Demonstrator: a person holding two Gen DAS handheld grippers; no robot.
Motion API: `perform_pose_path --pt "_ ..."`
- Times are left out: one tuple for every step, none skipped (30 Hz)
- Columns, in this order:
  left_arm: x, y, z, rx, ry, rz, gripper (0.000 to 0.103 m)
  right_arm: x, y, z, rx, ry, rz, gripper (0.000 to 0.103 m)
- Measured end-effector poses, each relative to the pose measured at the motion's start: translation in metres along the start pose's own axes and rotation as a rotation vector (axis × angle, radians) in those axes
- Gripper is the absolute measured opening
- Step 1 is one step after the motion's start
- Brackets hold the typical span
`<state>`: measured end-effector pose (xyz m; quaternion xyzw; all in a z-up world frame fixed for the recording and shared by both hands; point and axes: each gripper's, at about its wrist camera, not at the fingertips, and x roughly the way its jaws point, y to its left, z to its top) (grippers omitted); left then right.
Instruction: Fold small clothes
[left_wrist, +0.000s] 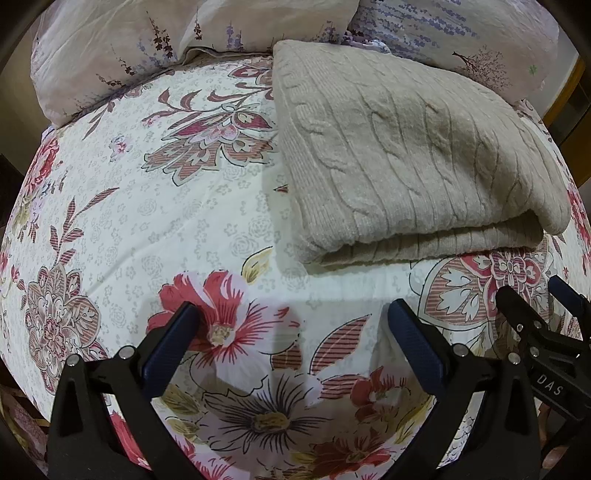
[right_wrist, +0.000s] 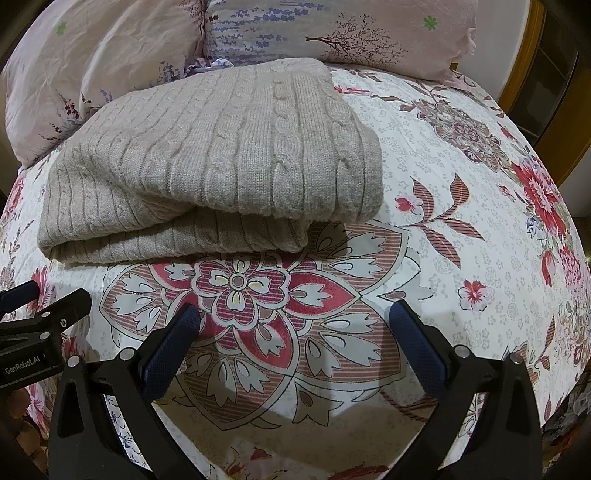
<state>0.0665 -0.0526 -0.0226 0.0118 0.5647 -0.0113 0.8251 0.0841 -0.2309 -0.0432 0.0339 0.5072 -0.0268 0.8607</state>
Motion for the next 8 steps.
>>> perform_pose_path --pt "0.0002 -0.0001 0.0002 0.002 -0.001 0.0 0.101 0.0 0.0 0.0001 0.0 0.0 0.0 0.102" --pt "0.0004 -0.0003 0.0001 0.003 -0.001 -0.001 0.101 -0.0001 0.0 0.0 0.0 0.0 0.0 0.102" --pt "0.0005 -0.0004 0.0002 0.003 -0.001 -0.002 0.101 -0.0001 0.0 0.0 0.0 0.0 0.0 0.102" --pt "0.0007 -0.0003 0.0005 0.004 -0.001 -0.002 0.101 0.0 -0.0001 0.0001 0.0 0.0 0.0 0.102" --pt "0.0008 -0.0005 0.0004 0.004 -0.003 -0.002 0.101 0.0 -0.0001 0.0001 -0.001 0.0 0.0 0.102" --pt "0.0007 -0.0003 0.0006 0.005 -0.003 -0.002 0.101 0.0 -0.0001 0.0001 -0.001 0.0 0.0 0.102" --pt "0.0009 -0.0001 0.0011 0.005 -0.006 -0.002 0.101 0.0001 -0.0001 0.0001 0.0 0.0 0.0 0.102" --pt "0.001 0.0001 0.0014 0.007 -0.004 -0.003 0.101 0.0001 0.0 0.0 0.0 0.0 0.0 0.102"
